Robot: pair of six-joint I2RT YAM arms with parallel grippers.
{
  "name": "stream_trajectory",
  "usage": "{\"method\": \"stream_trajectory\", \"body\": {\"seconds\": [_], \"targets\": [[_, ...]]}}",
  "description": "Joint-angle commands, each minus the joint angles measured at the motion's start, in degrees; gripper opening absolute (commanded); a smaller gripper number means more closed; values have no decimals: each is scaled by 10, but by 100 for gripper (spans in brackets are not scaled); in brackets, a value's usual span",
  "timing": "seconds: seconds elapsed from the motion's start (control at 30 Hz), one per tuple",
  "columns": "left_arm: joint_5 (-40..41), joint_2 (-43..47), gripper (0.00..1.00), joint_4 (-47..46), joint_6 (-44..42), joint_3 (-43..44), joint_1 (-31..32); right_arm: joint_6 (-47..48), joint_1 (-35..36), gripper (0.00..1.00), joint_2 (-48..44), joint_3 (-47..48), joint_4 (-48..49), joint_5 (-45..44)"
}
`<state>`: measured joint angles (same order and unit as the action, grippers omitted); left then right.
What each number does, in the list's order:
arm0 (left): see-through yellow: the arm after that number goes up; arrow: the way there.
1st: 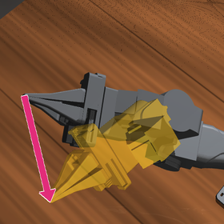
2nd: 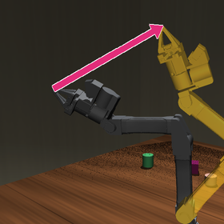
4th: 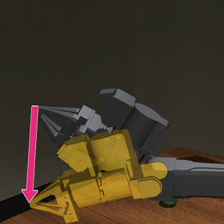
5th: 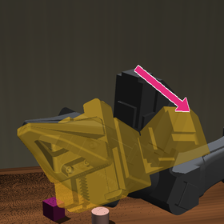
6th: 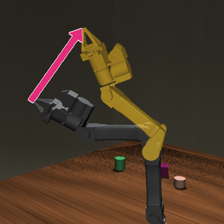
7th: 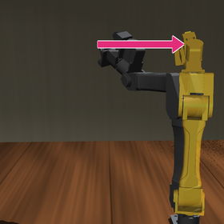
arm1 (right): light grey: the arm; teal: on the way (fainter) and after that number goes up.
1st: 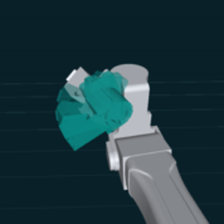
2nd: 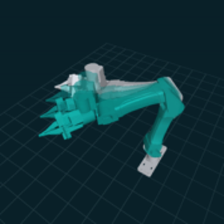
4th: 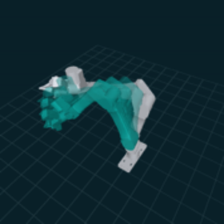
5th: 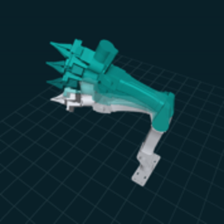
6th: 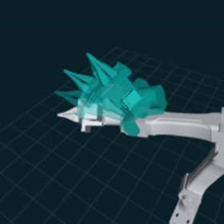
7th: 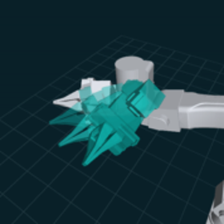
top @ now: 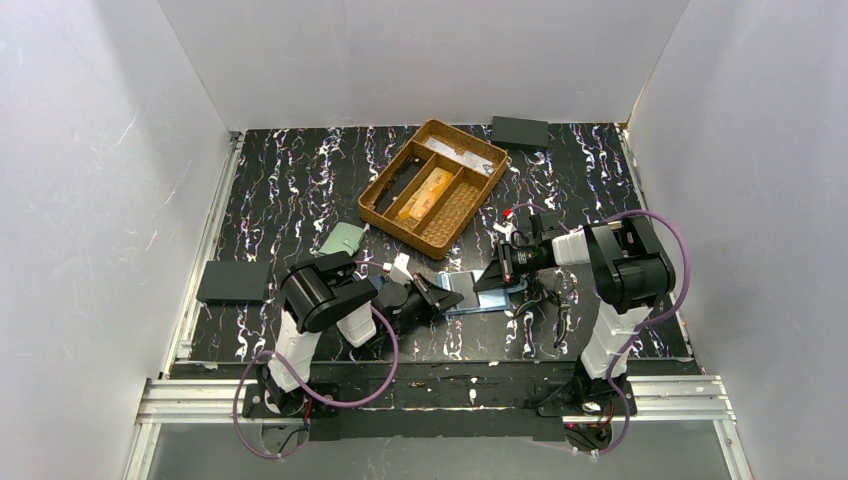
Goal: Take the credit cards out of the card holder
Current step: Remove the credit card from the card holder.
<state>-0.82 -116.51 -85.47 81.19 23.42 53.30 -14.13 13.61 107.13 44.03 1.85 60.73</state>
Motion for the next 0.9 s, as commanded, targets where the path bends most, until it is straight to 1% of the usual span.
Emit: {"method": "stream_trajectory", "body": {"seconds": [0.0,0.03,0.13,0.17,0.23,0.3,0.43,0.87], "targets": [[-10,-13,0,19,-8,4,2,29,4,1,4,13,-17,57],[-8,-14,1,19,-7,2,2,38,3,1,3,15,-33,53],[0,-12,20,19,-4,-9,0,53,-9,1,-1,13,-43,45],[0,-10,25,19,-4,-13,-2,54,-13,1,0,12,-44,44],[-4,-8,30,19,-4,-18,-7,56,-20,1,1,11,-43,45],[-16,-7,32,18,-7,-16,-14,58,-22,1,3,11,-45,50],[-36,-14,31,18,-6,-4,-22,67,-22,1,1,13,-50,54],[-54,-27,6,17,-2,-6,-39,96,-37,1,-6,19,-82,32]]}}
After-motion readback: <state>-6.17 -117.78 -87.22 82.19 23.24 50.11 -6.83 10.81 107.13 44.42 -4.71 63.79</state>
